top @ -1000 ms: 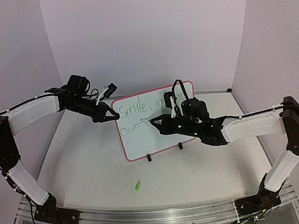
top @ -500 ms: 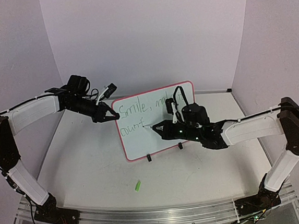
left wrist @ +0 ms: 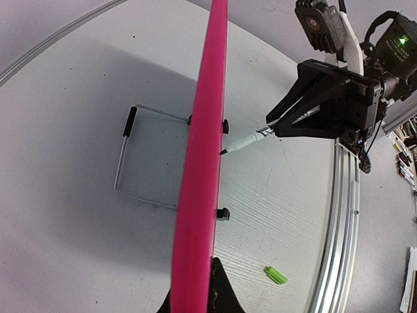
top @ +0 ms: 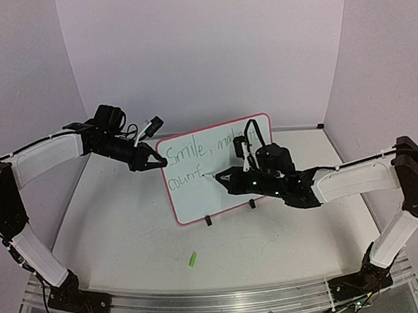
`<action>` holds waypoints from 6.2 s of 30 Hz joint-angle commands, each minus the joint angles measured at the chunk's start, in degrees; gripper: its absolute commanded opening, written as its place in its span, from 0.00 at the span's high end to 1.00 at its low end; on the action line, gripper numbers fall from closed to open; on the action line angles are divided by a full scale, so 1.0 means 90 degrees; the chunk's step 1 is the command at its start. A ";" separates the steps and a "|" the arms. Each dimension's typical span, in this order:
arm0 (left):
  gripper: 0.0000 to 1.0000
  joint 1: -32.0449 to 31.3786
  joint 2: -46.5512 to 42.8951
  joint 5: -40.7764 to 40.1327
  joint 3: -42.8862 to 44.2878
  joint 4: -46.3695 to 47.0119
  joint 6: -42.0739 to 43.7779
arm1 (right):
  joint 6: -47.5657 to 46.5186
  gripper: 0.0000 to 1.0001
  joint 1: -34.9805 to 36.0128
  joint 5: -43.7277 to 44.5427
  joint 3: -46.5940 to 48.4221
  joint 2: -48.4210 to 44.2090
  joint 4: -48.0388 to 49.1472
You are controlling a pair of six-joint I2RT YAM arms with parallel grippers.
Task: Write a sentence on the whiteboard
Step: Write a sentence on the whiteboard, then place the whiteboard at the center of the board, then pick up the pen cap from the center of the board.
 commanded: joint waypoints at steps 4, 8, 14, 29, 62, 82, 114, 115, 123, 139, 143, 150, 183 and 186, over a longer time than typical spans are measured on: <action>1.00 0.0007 -0.0103 -0.0827 0.0066 0.0042 0.0435 | -0.0262 1.00 -0.0058 0.0239 -0.0147 -0.0567 0.0205; 1.00 0.0007 -0.0101 -0.0827 0.0066 0.0047 0.0431 | -0.0232 1.00 -0.0059 0.0210 -0.0221 -0.0476 0.0218; 1.00 0.0008 -0.0077 -0.0827 0.0066 0.0046 0.0427 | -0.0201 1.00 -0.0059 0.0157 -0.0227 -0.0335 0.0266; 1.00 0.0009 -0.0070 -0.0817 0.0073 0.0042 0.0425 | -0.0145 1.00 -0.0058 0.0128 -0.0052 -0.0027 0.0272; 0.94 0.0009 -0.0082 -0.0993 0.0028 0.0157 0.0279 | -0.0888 1.00 -0.0056 0.0115 -0.0793 -0.1653 0.0415; 0.39 0.0009 -0.0514 -0.1626 -0.0231 0.0528 0.0123 | -0.0711 1.00 -0.0055 0.0549 -0.0978 -0.2207 -0.0046; 0.23 -0.2049 -0.2888 -0.5568 -0.3827 0.2148 -0.5046 | -0.0795 1.00 -0.0573 0.0093 -0.2305 -0.4915 -0.2491; 0.24 -0.2178 -0.3038 -0.5666 -0.4011 0.2220 -0.5271 | -0.0724 1.00 -0.0573 0.0168 -0.2365 -0.4985 -0.2499; 0.28 -0.2915 -0.3632 -0.6033 -0.4819 0.2014 -0.6399 | -0.0294 1.00 -0.0572 0.0517 -0.2642 -0.5163 -0.2499; 0.28 -0.5767 -0.0429 -0.6811 -0.3164 0.1233 -0.7269 | -0.0203 1.00 -0.0573 0.0237 -0.2353 -0.4363 -0.2472; 0.33 -0.5840 0.0191 -0.6848 -0.2757 0.1217 -0.7224 | -0.0185 1.00 -0.0563 0.0226 -0.2366 -0.4405 -0.2465; 0.56 -0.5838 0.0483 -0.6752 -0.2617 0.1043 -0.7332 | -0.0130 1.00 -0.0569 0.0391 -0.2490 -0.4617 -0.2471; 1.00 -0.6066 0.1147 -0.6685 -0.2331 0.0827 -0.6972 | -0.0604 1.00 -0.0582 -0.1100 -0.2068 -0.3932 -0.2566; 1.00 -0.6128 0.0889 -0.6726 -0.2587 0.1440 -0.6645 | -0.0892 1.00 -0.0722 -0.1987 -0.1858 -0.3614 -0.2739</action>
